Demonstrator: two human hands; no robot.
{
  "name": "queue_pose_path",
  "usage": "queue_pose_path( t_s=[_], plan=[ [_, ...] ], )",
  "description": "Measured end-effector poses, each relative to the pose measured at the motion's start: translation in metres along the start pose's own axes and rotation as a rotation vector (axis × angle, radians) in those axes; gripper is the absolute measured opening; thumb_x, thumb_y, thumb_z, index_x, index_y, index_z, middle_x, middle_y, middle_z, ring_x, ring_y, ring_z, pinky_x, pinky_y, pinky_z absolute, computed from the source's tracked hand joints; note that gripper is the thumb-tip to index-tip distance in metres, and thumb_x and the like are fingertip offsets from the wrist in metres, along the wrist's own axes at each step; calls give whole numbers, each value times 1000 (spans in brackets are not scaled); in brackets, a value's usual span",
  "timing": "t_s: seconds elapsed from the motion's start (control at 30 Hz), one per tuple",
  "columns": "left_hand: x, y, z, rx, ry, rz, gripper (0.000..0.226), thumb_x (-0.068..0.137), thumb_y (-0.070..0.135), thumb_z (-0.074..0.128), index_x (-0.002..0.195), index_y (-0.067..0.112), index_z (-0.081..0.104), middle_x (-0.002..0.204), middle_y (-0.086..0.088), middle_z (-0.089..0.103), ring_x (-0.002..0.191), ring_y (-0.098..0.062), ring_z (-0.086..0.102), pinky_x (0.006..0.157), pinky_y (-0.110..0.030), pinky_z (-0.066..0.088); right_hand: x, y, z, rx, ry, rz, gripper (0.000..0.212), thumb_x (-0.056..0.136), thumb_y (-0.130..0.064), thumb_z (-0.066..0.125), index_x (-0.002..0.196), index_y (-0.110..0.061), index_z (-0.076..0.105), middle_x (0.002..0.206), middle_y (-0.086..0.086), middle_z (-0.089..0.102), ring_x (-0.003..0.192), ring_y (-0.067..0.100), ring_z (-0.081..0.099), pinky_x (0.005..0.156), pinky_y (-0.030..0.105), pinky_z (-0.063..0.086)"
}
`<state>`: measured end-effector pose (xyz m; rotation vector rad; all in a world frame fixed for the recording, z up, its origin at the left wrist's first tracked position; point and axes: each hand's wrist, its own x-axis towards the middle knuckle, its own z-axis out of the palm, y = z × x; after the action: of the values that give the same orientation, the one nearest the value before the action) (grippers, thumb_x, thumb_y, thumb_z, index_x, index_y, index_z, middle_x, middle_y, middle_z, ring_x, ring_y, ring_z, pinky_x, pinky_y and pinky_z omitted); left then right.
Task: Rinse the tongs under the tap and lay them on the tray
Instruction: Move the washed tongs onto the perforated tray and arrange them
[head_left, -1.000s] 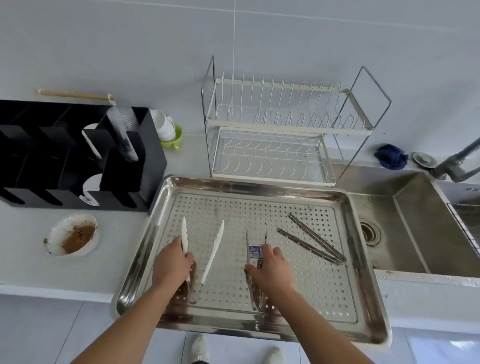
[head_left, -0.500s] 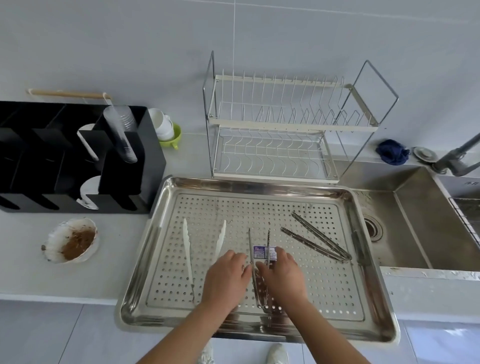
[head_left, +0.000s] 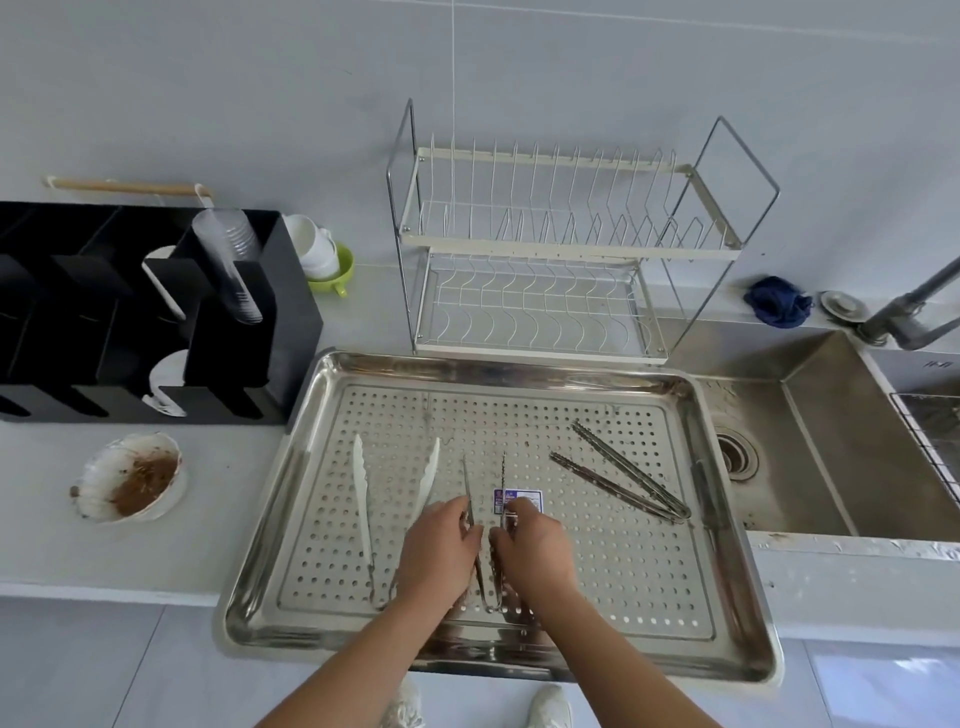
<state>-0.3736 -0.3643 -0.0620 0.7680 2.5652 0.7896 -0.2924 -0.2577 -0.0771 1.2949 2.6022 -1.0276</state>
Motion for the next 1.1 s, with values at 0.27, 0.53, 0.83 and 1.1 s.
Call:
queue_pose_path(
  t_s=[0.27, 0.53, 0.83, 1.1],
  plan=[
    [-5, -62, -51, 363, 134, 9, 49, 87, 56, 66, 123, 24, 61, 97, 1, 47, 71, -12, 51, 51, -23, 50, -1, 2, 1, 19, -9, 26, 36, 99, -35, 61, 131, -20, 59, 86, 2, 73, 67, 17, 65, 57, 25, 46],
    [-3, -71, -45, 236, 100, -77, 50, 86, 56, 66, 122, 21, 64, 99, 3, 43, 71, -10, 54, 61, -22, 51, 1, -8, 8, 11, 2, 7, 33, 98, -31, 60, 128, -19, 62, 94, 6, 77, 75, 22, 71, 68, 34, 60],
    [-2, -72, -47, 188, 84, -83, 51, 84, 56, 69, 119, 21, 65, 100, 3, 44, 73, -12, 57, 64, -24, 52, 1, -4, 10, 54, 7, 25, 35, 96, -30, 63, 129, -16, 61, 86, 5, 76, 67, 21, 70, 62, 29, 57],
    [-11, -72, -47, 300, 190, 32, 47, 75, 47, 82, 110, 18, 69, 91, 1, 50, 70, -12, 47, 44, -20, 33, 11, 13, -26, 69, 69, 75, 35, 98, -36, 64, 129, -19, 61, 85, -5, 74, 60, 4, 64, 50, 17, 47]
  ],
)
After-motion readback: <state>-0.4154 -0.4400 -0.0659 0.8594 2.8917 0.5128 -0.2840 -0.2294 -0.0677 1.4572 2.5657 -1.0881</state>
